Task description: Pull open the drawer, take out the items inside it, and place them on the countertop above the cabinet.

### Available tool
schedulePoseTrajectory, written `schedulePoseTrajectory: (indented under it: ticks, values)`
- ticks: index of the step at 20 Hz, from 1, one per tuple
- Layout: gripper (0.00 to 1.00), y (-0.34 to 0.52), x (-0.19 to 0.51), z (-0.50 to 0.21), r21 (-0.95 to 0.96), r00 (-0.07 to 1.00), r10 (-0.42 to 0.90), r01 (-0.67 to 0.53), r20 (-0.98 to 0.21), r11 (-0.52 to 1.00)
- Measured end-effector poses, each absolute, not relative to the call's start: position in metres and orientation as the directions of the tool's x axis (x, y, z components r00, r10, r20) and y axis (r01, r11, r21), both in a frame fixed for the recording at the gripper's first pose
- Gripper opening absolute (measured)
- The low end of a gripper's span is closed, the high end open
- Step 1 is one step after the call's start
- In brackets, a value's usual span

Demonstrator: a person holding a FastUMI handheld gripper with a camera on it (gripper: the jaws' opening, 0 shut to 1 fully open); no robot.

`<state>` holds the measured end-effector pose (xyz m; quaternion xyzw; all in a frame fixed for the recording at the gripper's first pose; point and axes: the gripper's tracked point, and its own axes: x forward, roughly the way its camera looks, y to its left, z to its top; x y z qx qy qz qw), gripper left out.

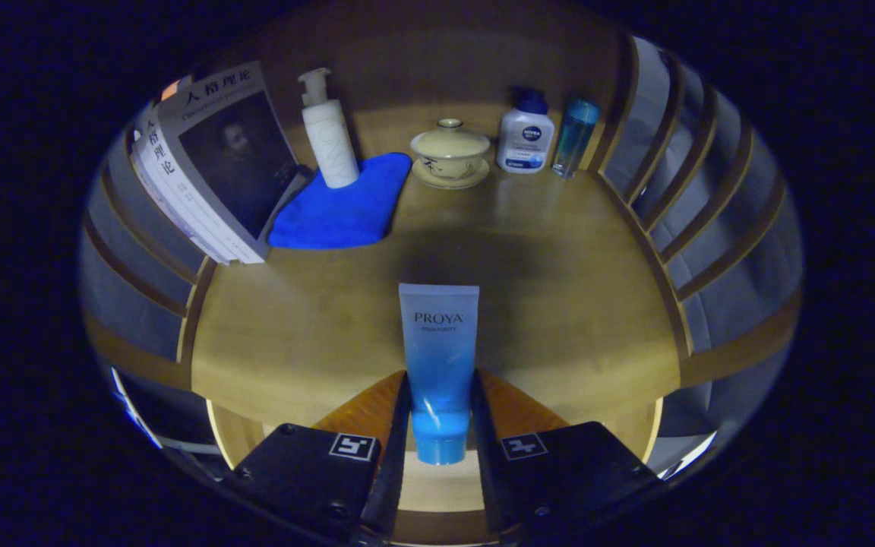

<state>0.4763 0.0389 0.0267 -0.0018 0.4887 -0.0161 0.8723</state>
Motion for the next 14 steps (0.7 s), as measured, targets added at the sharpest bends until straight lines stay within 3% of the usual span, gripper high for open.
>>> schedulePoseTrajectory:
  ticks: [3,8,12,14]
  values:
    - [0.46,0.035,0.476,0.020,0.001,0.505,-0.019,0.040,-0.863,0.999]
    - [0.55,0.031,0.476,0.023,0.034,0.536,-0.014,0.079,-0.844,0.996]
    - [0.70,0.037,0.466,0.035,0.069,0.565,0.017,0.071,-0.825,0.995]
    - [0.71,0.043,0.459,0.044,0.067,0.585,0.029,0.042,-0.810,0.997]
